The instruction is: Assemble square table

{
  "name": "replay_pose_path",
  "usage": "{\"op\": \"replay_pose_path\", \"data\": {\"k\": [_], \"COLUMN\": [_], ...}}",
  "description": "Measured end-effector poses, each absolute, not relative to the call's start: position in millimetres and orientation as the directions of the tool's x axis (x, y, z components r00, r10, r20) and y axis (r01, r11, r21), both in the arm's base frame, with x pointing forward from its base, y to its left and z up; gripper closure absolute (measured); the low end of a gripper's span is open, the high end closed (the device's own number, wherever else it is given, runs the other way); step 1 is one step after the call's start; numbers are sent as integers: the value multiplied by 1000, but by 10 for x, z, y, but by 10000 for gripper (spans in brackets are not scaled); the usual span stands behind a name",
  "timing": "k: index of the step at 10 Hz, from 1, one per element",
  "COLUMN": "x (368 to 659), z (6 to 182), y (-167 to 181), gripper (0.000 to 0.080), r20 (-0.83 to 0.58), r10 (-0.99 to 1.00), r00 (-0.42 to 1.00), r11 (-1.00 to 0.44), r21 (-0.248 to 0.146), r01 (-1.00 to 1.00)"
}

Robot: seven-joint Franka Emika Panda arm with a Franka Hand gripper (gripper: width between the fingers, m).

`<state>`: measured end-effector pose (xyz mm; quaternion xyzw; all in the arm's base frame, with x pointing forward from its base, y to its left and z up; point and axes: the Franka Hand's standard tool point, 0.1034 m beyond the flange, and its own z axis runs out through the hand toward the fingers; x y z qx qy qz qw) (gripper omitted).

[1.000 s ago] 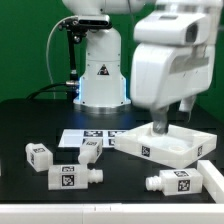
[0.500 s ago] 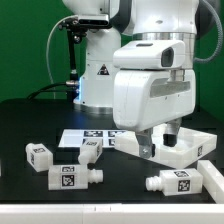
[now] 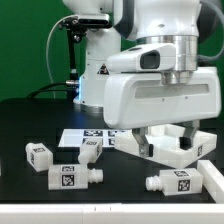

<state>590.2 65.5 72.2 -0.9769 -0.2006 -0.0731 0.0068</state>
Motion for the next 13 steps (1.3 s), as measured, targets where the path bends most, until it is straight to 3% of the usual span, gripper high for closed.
{"op": "replay_pose_path", "data": {"k": [2,4,6,8,12,13], "x": [5912,5909,5808,5668,5674,5635], "z": [724,722,722,602,600,501], "y": [626,652,783,919,939,846], "gripper": [150,150,150,150,150,150], "r20": [146,149,188,137,94,37], "r10": [423,324,-10,-314,-524,-664], "r00": [894,934,982,940,847,747], "r11": [-905,-945,-998,-945,-843,-735], "r21": [22,-4,-66,-139,-196,-216], "r01": [425,328,2,-296,-500,-643]}}
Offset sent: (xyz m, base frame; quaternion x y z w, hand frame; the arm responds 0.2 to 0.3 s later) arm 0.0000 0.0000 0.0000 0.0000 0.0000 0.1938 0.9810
